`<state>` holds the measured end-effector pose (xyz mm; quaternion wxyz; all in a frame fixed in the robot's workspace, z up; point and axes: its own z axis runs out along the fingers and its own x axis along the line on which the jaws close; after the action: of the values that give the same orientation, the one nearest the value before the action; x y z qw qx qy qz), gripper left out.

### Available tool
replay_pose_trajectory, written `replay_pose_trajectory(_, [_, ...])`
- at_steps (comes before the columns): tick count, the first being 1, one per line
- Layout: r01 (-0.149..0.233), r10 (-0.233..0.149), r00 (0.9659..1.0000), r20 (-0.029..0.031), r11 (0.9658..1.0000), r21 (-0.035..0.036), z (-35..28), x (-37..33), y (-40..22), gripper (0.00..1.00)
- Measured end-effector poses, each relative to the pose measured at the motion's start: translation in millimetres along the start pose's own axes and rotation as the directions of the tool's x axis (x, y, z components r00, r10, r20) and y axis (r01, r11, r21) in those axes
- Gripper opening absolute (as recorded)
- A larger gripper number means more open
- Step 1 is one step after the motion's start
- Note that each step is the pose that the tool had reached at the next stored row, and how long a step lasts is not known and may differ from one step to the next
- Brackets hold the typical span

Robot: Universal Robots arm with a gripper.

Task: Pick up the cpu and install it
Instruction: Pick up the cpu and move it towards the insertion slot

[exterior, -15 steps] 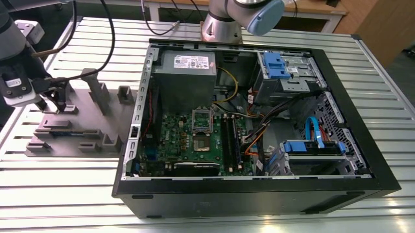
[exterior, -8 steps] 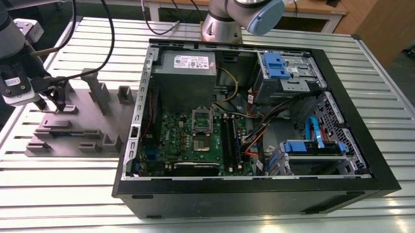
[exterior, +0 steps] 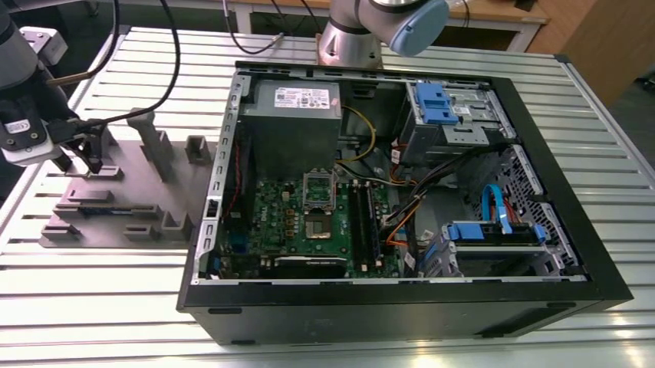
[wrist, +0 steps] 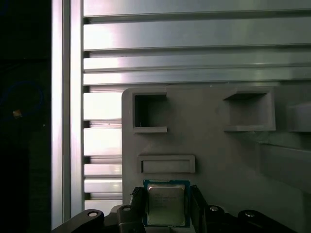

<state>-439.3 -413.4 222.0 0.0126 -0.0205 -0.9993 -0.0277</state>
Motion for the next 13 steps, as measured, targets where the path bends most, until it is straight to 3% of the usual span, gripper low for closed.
replay_pose_trajectory(13, [0.0, 0.0, 1.0, -0.0001, 1.0, 0.0001, -4.7, 0.1, 0.3, 0.47])
